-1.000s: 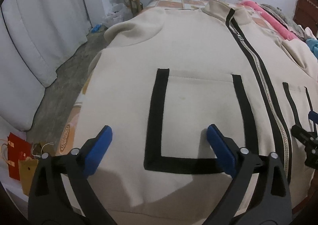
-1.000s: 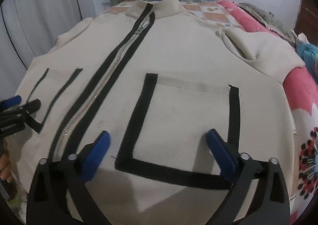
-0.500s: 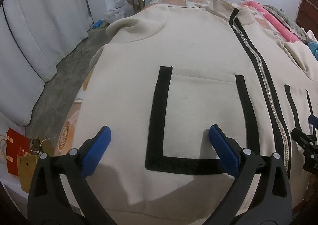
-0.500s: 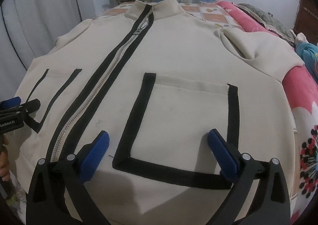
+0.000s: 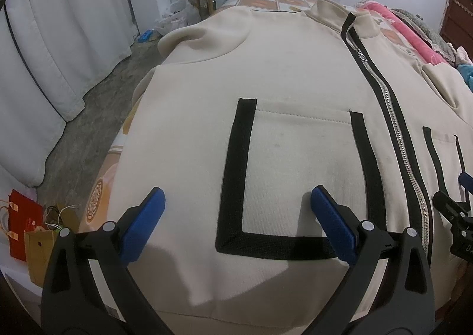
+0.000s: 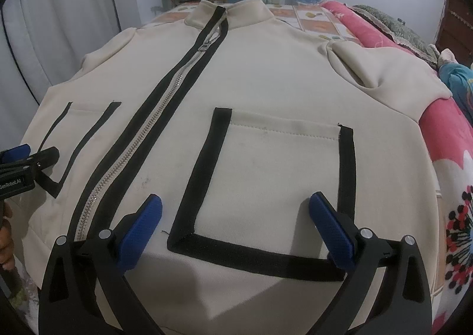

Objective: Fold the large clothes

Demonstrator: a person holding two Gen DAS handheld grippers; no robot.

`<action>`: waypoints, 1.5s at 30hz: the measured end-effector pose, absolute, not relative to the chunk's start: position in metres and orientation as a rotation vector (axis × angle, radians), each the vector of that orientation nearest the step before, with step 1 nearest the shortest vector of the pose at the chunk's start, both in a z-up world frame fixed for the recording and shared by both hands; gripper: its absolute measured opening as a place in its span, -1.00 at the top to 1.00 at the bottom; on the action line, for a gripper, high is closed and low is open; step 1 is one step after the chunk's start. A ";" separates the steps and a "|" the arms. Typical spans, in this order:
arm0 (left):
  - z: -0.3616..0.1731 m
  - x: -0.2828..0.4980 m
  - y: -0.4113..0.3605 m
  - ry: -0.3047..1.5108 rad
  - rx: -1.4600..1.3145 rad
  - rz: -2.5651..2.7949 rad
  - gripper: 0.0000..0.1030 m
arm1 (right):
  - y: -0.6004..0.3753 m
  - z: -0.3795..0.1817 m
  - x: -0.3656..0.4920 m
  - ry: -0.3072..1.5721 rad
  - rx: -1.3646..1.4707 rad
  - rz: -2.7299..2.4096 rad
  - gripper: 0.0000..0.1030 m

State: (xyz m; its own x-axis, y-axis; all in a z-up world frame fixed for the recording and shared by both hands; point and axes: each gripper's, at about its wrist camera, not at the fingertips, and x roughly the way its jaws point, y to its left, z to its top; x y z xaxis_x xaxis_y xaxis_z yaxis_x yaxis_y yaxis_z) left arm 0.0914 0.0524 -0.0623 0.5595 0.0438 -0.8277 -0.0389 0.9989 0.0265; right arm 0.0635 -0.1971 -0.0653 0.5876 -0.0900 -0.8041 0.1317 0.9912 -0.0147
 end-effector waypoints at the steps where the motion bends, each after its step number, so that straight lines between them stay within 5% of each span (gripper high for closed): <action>1: -0.062 0.091 0.052 0.976 0.005 0.049 -0.87 | -0.197 -0.065 0.064 0.935 0.048 -0.129 -0.87; 24: -0.058 0.094 0.053 0.977 0.014 0.016 -0.86 | -0.199 -0.061 0.070 0.996 0.046 -0.128 -0.87; 33: 0.009 0.100 0.111 0.734 -0.086 0.020 -0.86 | -0.181 -0.023 0.087 0.911 0.056 -0.027 -0.87; 40: -0.002 0.164 0.228 0.790 -0.571 -0.031 -0.84 | -0.164 -0.025 0.122 0.922 0.053 0.001 -0.87; 45: -0.089 0.205 0.306 0.937 -1.104 -0.072 -0.84 | -0.156 -0.038 0.139 0.971 0.039 0.004 -0.87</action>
State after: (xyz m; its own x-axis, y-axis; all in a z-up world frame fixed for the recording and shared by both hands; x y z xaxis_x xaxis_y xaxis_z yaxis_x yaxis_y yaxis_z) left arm 0.2050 0.3065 -0.0890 0.6308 -0.4821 -0.6081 -0.3828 0.4883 -0.7842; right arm 0.1394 -0.1565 -0.0383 0.5649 0.0211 -0.8249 0.0139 0.9993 0.0351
